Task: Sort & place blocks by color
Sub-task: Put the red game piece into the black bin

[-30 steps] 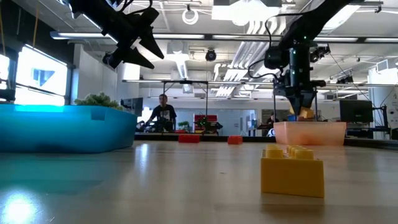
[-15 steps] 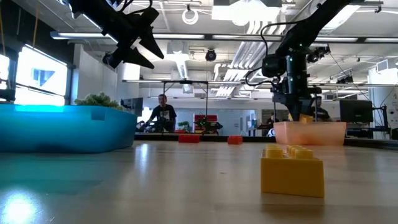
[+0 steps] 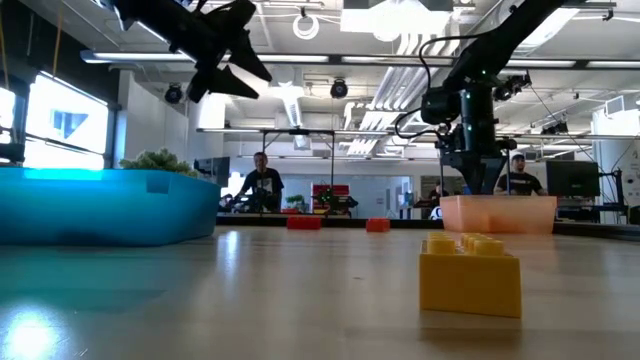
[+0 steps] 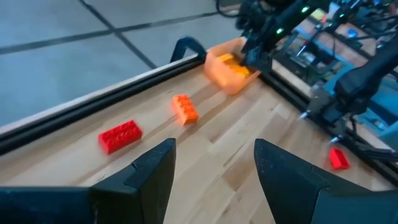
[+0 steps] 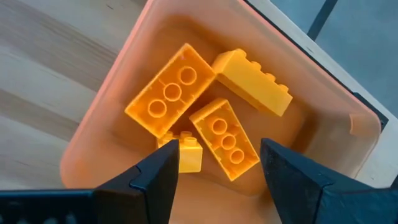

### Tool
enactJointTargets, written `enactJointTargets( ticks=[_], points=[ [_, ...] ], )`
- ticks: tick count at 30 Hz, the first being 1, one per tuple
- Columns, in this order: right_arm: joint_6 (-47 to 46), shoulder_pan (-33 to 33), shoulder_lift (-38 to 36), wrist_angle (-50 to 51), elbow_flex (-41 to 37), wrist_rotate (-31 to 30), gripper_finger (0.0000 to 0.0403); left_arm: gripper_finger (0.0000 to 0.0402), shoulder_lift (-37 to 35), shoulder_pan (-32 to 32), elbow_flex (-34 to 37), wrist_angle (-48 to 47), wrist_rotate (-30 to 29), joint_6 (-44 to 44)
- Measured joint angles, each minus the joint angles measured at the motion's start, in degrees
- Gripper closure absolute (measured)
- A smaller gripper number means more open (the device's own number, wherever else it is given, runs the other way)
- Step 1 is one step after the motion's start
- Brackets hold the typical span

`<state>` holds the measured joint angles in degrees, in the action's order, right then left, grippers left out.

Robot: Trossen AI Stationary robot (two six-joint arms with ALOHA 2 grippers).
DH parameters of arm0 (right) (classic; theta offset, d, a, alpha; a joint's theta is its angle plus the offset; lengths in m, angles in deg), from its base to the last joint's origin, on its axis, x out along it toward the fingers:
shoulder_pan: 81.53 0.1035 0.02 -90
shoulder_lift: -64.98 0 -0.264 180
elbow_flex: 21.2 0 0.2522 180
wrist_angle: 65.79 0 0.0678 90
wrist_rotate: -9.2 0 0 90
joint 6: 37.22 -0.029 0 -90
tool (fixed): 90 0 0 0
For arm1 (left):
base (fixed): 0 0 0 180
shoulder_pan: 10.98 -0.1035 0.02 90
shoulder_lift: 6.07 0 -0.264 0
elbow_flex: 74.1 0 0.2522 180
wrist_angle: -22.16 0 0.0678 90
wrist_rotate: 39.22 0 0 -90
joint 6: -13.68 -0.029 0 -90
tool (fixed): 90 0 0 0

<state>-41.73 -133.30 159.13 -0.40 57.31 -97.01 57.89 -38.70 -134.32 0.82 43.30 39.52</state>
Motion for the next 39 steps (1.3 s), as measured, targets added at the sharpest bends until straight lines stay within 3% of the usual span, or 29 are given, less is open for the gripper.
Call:
enactJointTargets(
  ticks=[12,19,39],
  points=[
    [-1.7,0.0,0.0,0.2,1.0,0.4,0.0192,0.0196,0.0,0.0,0.0,1.1,0.0,-0.1],
    [-3.5,0.1,0.0,3.1,6.8,6.2,0.0192,0.0196,0.0,0.0,0.0,1.0,1.1,-0.5],
    [-8.1,8.4,-0.1,6.2,21.5,6.1,0.0192,0.0161,0.0,0.0,0.0,1.2,-0.1,-10.2]
  ],
)
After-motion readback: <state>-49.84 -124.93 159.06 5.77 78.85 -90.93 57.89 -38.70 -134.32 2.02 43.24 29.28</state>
